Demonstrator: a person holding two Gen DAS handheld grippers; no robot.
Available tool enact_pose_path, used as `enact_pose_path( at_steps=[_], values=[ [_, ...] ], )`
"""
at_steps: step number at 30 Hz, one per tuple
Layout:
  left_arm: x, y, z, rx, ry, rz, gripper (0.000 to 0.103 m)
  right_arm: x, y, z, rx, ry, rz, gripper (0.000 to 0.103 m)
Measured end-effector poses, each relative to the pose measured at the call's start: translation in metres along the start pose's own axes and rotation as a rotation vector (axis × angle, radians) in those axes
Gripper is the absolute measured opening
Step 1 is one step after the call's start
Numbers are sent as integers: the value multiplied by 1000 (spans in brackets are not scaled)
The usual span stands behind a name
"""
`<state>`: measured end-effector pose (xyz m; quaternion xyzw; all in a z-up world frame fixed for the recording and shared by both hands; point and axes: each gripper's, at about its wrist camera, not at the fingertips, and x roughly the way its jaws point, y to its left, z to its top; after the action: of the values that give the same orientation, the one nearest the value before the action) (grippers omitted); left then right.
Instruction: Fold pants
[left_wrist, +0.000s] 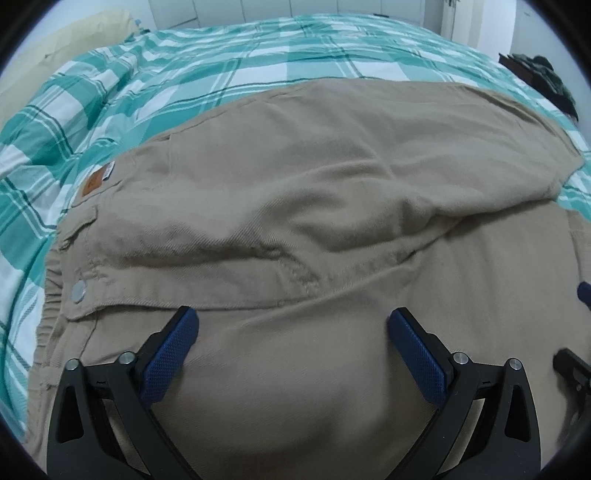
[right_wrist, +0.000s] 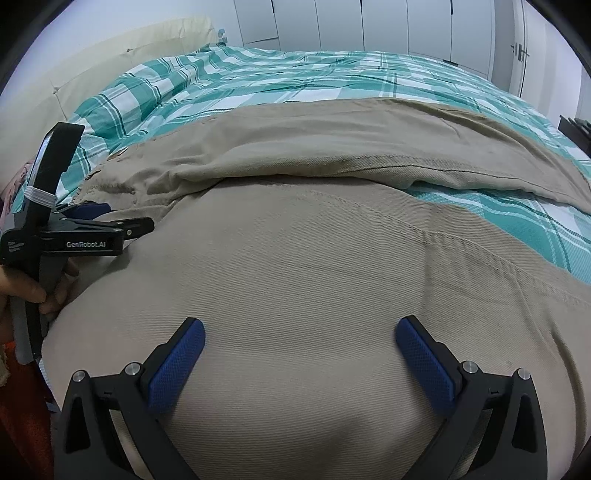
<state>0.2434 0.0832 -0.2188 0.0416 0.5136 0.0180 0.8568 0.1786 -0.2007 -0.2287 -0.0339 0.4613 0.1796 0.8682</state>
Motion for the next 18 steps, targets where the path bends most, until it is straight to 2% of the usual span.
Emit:
enact_pose_path(
  at_steps=[2, 4, 8, 11, 13, 14, 15, 16, 18],
  values=[
    [-12, 2, 1, -13, -14, -8, 102, 0, 0, 1, 2, 12, -5, 103],
    [-27, 6, 6, -55, -73, -60, 102, 1, 1, 3, 5, 34, -13, 103],
    [-32, 13, 36, -135, -122, -132, 102, 2, 1, 4, 9, 59, -27, 103],
    [-12, 14, 55, -121, -142, -85, 102, 3, 3, 7, 11, 86, -39, 103],
    [17, 17, 56, -87, -100, -38, 102, 2, 3, 10, 10, 116, -41, 103],
    [31, 18, 51, -68, -70, -38, 103, 1, 4, 12, 6, 145, -40, 103],
    [41, 21, 46, -68, -65, -71, 102, 0, 4, 15, 3, 173, -35, 103],
    [41, 25, 42, -84, -95, -96, 102, -2, 3, 19, 3, 202, -22, 103],
    [39, 25, 40, -87, -112, -100, 102, -15, -3, 32, 32, 192, 36, 103]
  ],
)
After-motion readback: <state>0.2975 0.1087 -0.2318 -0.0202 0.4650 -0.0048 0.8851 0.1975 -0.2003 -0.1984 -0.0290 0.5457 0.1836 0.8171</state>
